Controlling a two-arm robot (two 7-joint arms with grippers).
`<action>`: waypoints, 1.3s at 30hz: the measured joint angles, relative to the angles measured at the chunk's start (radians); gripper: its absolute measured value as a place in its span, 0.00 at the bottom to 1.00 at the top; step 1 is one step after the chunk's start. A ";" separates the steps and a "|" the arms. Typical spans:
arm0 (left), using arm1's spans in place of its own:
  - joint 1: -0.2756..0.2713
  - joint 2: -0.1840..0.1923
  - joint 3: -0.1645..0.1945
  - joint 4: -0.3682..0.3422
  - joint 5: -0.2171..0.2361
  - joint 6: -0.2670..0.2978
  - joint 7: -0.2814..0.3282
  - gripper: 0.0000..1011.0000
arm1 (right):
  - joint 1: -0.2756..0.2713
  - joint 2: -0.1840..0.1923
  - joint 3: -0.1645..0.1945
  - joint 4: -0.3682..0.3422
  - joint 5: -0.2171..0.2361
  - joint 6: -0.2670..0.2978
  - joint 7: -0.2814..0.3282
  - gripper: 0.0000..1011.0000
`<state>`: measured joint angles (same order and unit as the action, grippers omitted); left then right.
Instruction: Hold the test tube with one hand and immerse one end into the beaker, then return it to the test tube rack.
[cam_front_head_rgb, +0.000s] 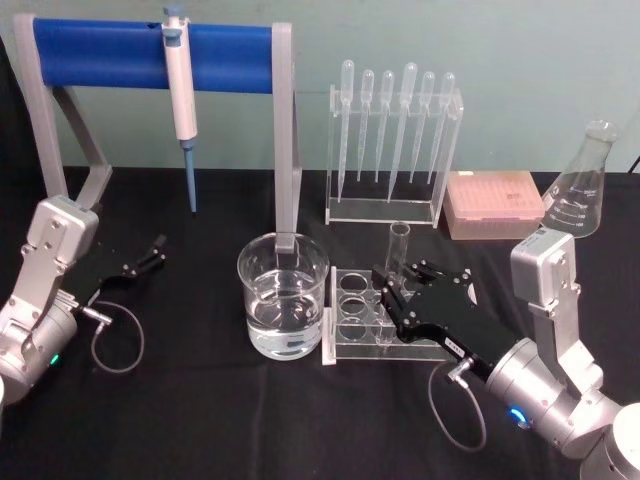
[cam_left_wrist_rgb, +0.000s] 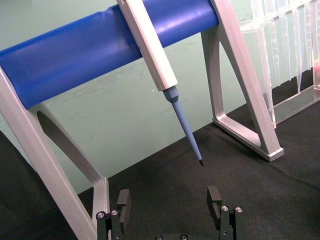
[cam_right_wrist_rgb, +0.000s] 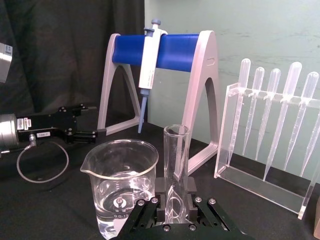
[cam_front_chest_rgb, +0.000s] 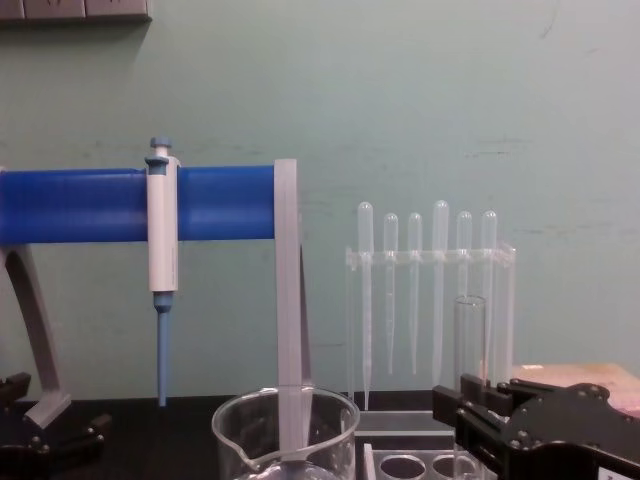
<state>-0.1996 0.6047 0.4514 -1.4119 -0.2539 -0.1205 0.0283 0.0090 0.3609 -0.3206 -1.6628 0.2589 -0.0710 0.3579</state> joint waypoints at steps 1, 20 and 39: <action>0.000 0.000 0.000 0.000 0.000 0.000 0.000 0.99 | 0.000 0.000 0.000 0.000 -0.001 0.000 0.000 0.23; 0.000 0.000 0.000 0.000 0.000 0.000 0.000 0.99 | -0.126 0.044 0.032 -0.126 -0.024 0.043 -0.039 0.76; 0.000 0.000 0.000 0.000 0.000 0.000 0.000 0.99 | -0.302 0.015 0.253 -0.147 -0.065 -0.095 -0.199 0.99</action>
<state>-0.1995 0.6047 0.4514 -1.4119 -0.2539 -0.1205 0.0283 -0.2931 0.3759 -0.0675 -1.8094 0.1939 -0.1663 0.1588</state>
